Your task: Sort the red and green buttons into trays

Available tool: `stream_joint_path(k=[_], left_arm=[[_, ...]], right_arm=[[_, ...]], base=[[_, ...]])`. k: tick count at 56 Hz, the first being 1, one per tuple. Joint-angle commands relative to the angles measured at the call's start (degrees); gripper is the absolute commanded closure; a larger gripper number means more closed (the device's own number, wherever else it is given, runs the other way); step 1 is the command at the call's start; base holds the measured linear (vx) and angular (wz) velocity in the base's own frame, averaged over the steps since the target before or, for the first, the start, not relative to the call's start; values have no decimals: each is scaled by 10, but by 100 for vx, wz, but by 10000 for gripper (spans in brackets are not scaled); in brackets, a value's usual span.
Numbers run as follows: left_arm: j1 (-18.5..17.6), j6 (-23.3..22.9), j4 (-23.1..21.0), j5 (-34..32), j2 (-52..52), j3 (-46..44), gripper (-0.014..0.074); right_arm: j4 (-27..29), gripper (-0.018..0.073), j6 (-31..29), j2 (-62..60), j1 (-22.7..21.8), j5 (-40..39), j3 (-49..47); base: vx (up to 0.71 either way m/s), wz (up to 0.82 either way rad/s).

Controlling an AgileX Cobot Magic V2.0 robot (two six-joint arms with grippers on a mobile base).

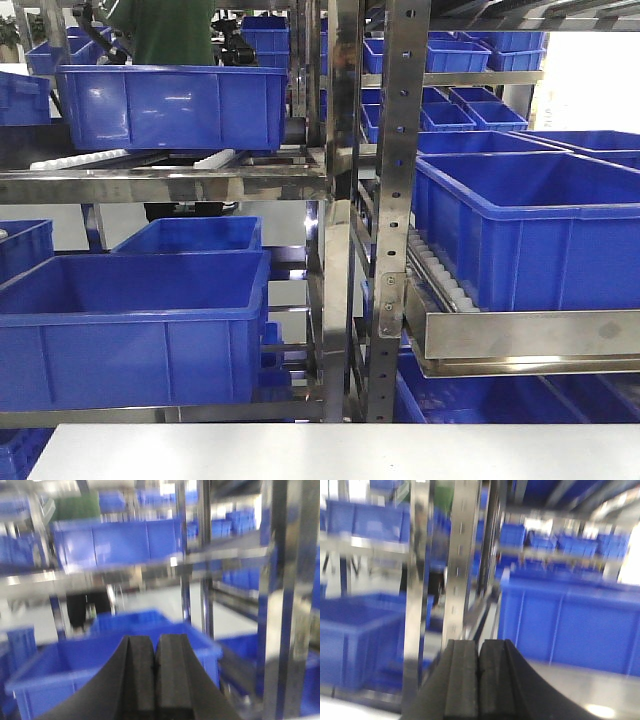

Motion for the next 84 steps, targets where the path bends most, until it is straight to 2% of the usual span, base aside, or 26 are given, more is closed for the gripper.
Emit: stream_joint_path(k=[1, 9, 17, 21, 28, 32, 37, 44, 51, 60, 66, 76, 82, 84], left_arm=[[-1, 0, -5, -55, 39, -22, 598], [-1, 1, -5, -63, 75, -22, 556], [-1, 1, -5, -67, 81, -22, 448], [-1, 1, -5, -67, 81, -22, 367], [-1, 1, -5, -62, 81, -22, 197], [-1, 1, -5, -62, 81, -22, 120], [-1, 1, -5, -60, 81, -22, 67], [-1, 0, -5, -58, 81, -22, 58], [-1, 0, -5, -58, 81, -22, 62], [-1, 0, -5, -58, 81, -22, 62], [-1, 0, -5, -59, 81, -22, 62], [-1, 0, -5, -59, 81, -22, 62], [-1, 0, -5, -59, 81, -22, 62], [-1, 0, -5, -59, 81, -22, 62]], right_arm=[[0, 566, 2, 47, -3, -68, -22], [0, 540, 3, 89, -3, -85, -22], [0, 431, 8, 94, -3, -81, -22], [0, 333, 29, 94, -3, -75, -22], [0, 78, 79, 99, -3, -69, -22], [0, -57, 79, 103, -3, -82, -22], [3, -166, 77, 103, -3, -99, -22], [9, -167, 82, 115, -3, -115, -13], [-3, -141, 85, 165, -3, -171, 67], [-5, -86, 107, 237, -3, -358, 215], [-6, -46, 107, 304, -3, -486, 279], [-45, -15, 103, 453, -3, -589, 280], [-66, -16, 99, 567, -3, -707, 268], [-72, -16, 101, 595, -3, -705, 260]], base=[[0, 0], [0, 0], [0, 0], [0, 0], [0, 0], [0, 0], [0, 0], [0, 0], [0, 0], [0, 0], [0, 0], [0, 0], [0, 0], [0, 0]])
